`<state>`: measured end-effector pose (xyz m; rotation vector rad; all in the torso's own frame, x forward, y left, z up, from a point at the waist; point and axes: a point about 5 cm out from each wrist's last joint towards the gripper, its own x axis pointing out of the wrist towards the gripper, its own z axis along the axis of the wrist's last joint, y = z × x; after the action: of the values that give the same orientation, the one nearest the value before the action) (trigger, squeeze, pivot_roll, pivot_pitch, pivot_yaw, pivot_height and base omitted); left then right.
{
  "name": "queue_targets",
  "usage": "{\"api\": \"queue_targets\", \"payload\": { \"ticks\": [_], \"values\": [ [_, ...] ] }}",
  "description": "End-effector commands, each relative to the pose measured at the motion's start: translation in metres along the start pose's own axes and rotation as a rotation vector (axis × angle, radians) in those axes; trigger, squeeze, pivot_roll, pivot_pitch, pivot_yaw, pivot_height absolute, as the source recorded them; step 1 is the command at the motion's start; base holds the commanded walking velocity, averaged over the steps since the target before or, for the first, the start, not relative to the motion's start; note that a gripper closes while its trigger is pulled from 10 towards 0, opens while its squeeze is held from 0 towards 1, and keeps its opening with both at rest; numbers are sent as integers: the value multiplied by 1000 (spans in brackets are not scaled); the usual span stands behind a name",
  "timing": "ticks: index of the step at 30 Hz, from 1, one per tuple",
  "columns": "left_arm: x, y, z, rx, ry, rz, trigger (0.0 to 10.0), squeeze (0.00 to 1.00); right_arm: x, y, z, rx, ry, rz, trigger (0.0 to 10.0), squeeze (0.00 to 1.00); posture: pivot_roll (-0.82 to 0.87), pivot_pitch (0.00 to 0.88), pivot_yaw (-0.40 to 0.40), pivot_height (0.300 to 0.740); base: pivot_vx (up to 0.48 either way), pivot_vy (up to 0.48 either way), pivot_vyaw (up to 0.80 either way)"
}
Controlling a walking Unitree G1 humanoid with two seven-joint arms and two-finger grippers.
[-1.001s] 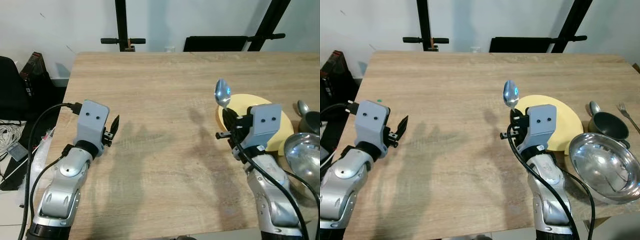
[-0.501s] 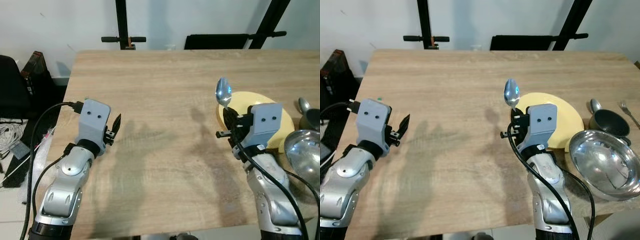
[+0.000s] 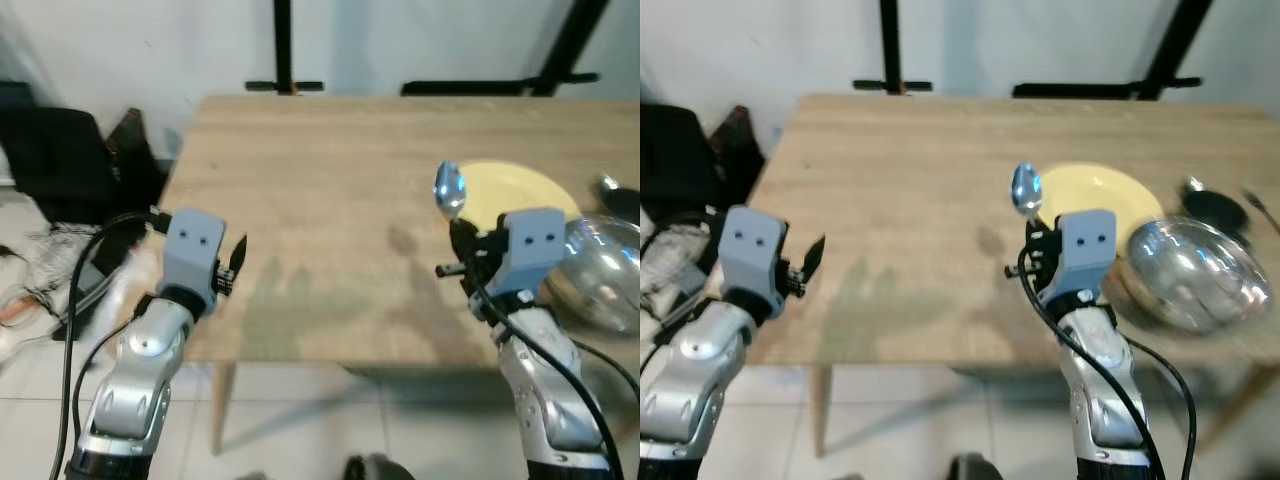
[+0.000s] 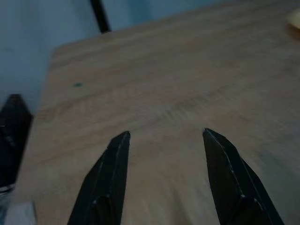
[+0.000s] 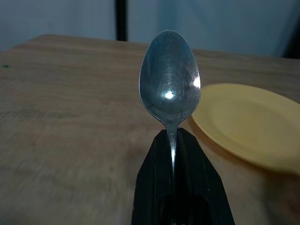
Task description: Setting the table
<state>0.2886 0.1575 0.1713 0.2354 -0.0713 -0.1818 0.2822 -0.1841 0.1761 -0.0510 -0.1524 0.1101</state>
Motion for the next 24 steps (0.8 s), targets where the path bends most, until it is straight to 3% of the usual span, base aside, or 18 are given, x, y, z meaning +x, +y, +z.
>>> {"api": "queue_targets", "payload": {
  "ticks": [1,17,19,20,24],
  "values": [
    [-1,2,-2,8,13,1,10000,122,0,-1,0,6,-4,-2,10000,0,-99,47,48,740,-322,0,0],
    [0,1,-3,9,11,-5,10000,110,0,-1,-1,5,-2,-5,10000,0,-100,46,49,740,-317,0,0],
    [0,1,-3,9,11,-6,10000,75,0,-2,-1,5,-1,-6,10000,0,-100,46,49,740,-307,0,0],
    [0,1,-3,8,11,-6,10000,0,0,-2,-1,5,-1,-6,10000,0,-101,47,50,740,-304,0,0],
    [0,1,-3,8,11,-6,10000,0,0,-2,-1,5,-1,-7,10000,0,-101,47,50,740,-304,0,0]
  ]
}}
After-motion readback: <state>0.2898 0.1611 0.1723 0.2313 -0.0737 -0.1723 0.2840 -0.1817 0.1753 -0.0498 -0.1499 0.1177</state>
